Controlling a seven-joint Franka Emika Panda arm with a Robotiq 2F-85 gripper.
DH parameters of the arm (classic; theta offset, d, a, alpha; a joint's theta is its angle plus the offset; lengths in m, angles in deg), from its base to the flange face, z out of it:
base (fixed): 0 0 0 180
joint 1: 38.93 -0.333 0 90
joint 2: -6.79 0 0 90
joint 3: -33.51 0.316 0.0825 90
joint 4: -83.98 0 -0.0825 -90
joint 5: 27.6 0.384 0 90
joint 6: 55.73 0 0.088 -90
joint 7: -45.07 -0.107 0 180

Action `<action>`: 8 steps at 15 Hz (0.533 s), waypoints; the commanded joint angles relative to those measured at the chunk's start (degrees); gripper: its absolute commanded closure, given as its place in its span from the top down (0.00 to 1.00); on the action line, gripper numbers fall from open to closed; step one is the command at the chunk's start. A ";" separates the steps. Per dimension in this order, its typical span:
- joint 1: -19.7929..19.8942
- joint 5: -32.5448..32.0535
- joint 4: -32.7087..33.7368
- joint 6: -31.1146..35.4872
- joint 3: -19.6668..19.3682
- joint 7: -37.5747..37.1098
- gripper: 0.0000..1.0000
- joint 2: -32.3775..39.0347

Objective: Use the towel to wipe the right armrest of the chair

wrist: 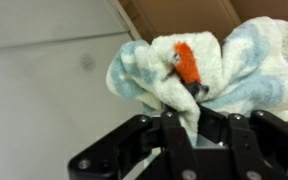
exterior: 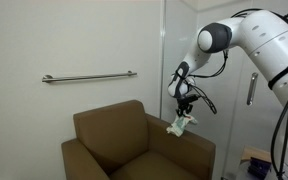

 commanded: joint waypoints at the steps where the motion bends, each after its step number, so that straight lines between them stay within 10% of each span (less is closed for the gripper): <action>1: -0.20 -1.64 -3.54 3.94 1.70 -0.72 0.07 -4.72; 8: -1.65 -3.06 3.36 7.35 4.07 -0.37 0.14 -3.22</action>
